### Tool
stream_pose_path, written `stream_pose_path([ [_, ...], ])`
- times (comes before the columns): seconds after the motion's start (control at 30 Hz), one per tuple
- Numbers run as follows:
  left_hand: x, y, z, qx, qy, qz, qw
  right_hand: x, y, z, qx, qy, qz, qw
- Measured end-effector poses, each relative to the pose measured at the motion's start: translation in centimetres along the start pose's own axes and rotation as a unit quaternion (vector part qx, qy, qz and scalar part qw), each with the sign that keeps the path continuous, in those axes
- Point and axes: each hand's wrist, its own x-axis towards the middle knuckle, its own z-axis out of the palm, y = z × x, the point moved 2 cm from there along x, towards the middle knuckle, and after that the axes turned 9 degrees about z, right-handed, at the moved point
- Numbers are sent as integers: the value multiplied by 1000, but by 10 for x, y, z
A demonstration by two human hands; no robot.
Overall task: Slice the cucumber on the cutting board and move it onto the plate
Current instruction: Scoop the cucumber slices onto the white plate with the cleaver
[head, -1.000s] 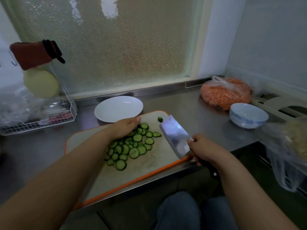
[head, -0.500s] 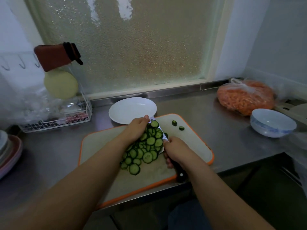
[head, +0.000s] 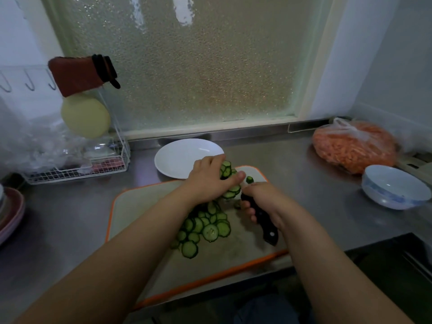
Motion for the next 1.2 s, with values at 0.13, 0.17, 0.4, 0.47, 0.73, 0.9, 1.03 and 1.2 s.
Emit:
stream_pose_path([
  [0.13,22,-12,-10,17,50,-22,998,28,-38,10,-22,5,2,1000],
  [0.17,30,-21,-13,10,57,-28,998,37,-47,14,-31,7,8,999],
  [0.4,80,-82,-29,41,60,-30,997,85,-94,46,-70,-14,1,997],
  [0.47,90,-95,-30,59,65,-30,996,98,-97,49,-72,-11,-1,997],
  [0.73,92,-136,-25,89,97,-111,985,121,-101,31,-146,49,-58,986],
  [0.9,83,-125,-33,128,124,-84,980,125,-103,20,-173,82,-115,975],
  [1.03,67,-97,-31,218,148,265,928,128,-103,30,-136,59,-138,979],
  [1.2,52,-115,-21,310,19,235,921,129,-100,37,-117,73,-178,974],
])
